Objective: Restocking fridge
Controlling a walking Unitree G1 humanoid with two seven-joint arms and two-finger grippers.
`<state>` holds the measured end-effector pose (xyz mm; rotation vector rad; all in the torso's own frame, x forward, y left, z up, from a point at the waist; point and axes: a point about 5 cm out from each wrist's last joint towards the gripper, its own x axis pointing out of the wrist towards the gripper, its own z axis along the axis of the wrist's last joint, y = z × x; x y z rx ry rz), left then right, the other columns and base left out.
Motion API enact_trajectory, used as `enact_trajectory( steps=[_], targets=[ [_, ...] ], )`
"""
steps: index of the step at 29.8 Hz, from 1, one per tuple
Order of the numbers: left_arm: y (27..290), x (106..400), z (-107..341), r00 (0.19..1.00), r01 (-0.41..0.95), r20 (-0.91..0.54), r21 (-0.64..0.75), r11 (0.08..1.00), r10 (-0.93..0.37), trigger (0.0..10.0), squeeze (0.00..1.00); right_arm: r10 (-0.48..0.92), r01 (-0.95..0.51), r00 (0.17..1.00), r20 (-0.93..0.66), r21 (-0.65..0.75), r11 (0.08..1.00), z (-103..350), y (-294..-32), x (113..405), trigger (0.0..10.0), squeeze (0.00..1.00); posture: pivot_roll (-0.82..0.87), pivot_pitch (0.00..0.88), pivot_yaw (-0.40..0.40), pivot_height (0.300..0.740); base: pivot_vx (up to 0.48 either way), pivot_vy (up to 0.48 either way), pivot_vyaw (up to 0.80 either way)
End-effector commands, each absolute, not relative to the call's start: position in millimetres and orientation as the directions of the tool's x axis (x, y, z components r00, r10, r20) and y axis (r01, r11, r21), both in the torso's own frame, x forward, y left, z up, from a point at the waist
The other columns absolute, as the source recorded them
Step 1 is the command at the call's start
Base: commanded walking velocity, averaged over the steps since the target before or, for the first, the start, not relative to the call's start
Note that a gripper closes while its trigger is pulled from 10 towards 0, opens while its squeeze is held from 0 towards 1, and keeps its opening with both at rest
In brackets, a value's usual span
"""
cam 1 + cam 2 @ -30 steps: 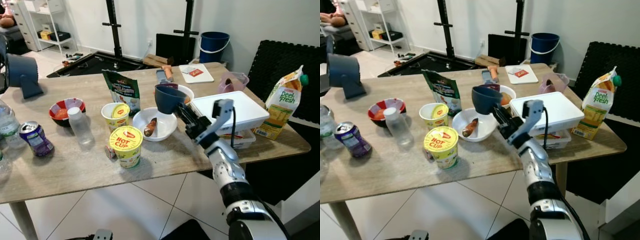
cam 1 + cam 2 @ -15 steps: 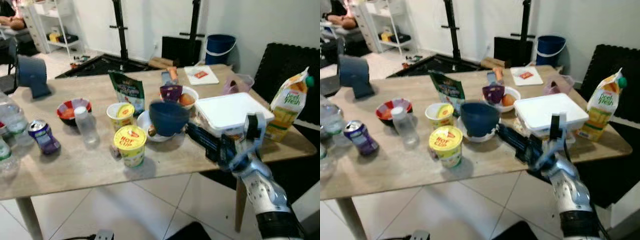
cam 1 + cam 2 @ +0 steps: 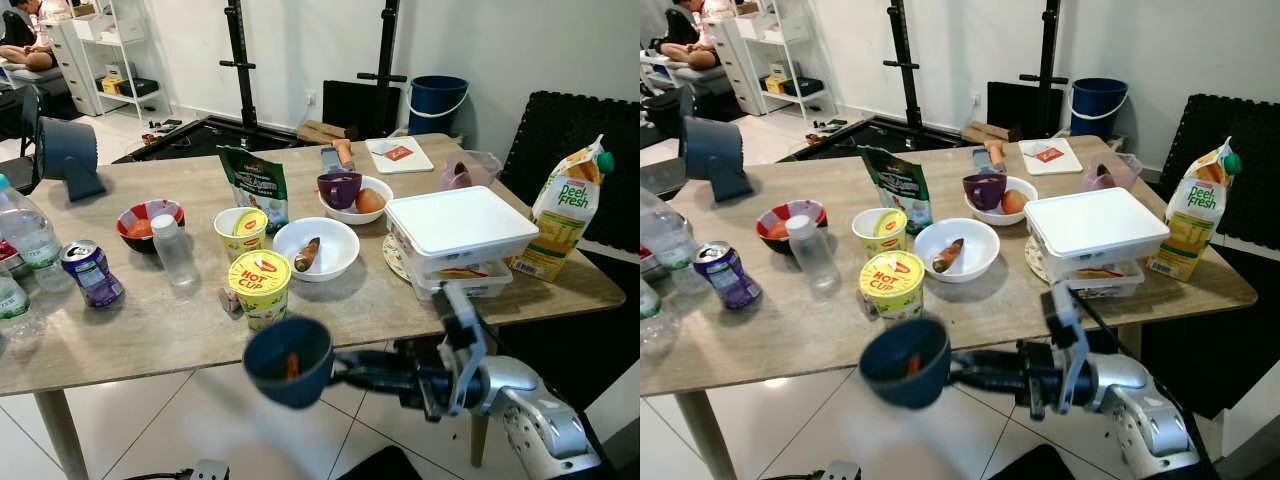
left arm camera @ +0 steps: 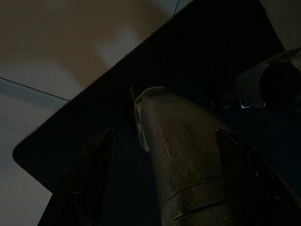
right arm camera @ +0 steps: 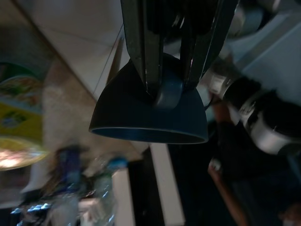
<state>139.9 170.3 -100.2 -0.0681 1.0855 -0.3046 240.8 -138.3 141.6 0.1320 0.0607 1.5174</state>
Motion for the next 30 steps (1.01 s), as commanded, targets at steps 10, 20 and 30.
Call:
enact_trajectory(
  steps=[10,20,30],
  targets=[
    [175.9,128.3,-103.9,0.385,0.208,-0.882,-0.205,0.956,-0.273,10.0,0.00,0.993,-0.994,-0.008,-0.117,0.108,0.004,129.5,-131.6,236.4,10.0,0.00,-0.05,0.028,0.034,0.740,0.000,0.000,0.00],
    [174.7,127.3,-104.2,0.381,0.213,-0.882,-0.208,0.955,-0.277,10.0,0.00,0.969,-0.971,0.130,-0.210,0.173,0.168,93.6,-152.3,239.9,10.0,0.00,-0.05,0.030,0.033,0.740,0.000,0.000,0.00],
    [172.8,127.3,-104.4,0.381,0.215,-0.881,-0.212,0.953,-0.282,10.0,0.00,0.922,-0.896,0.284,-0.264,0.269,0.353,53.2,-177.0,233.4,10.0,0.00,-0.06,0.031,0.034,0.740,0.000,0.000,0.00]
  ],
)
